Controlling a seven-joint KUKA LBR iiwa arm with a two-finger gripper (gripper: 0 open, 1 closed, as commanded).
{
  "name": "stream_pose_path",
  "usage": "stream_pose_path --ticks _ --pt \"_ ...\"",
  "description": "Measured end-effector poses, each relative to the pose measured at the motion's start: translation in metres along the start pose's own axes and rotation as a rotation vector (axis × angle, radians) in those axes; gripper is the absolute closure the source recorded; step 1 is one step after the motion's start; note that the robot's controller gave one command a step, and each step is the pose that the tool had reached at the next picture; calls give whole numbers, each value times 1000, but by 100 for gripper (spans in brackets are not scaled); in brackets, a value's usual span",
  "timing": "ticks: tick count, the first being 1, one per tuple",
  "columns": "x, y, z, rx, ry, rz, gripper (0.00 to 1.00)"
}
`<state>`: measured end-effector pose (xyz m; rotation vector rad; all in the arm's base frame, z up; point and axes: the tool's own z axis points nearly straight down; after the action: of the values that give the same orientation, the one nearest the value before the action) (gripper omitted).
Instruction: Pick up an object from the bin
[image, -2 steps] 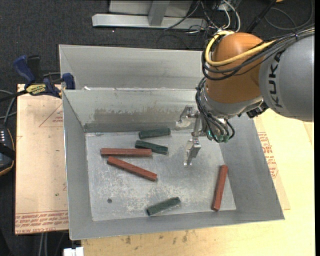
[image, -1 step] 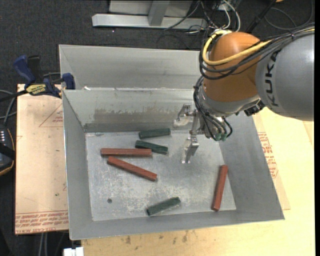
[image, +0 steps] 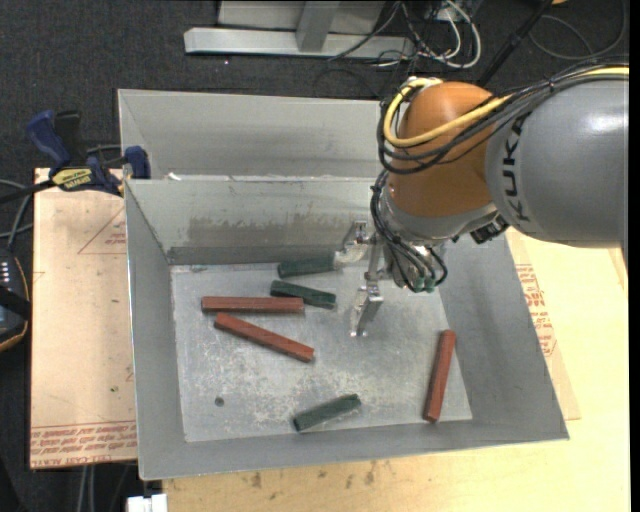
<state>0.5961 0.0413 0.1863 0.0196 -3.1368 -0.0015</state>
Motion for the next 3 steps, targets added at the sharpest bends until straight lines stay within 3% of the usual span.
stream_pose_path --ticks 1,2,3 --pt "-39 32 101 0 -32 -110 100" --pt "-35 32 104 0 -16 -112 0" --pt "-35 32 104 -1 -16 -112 0"
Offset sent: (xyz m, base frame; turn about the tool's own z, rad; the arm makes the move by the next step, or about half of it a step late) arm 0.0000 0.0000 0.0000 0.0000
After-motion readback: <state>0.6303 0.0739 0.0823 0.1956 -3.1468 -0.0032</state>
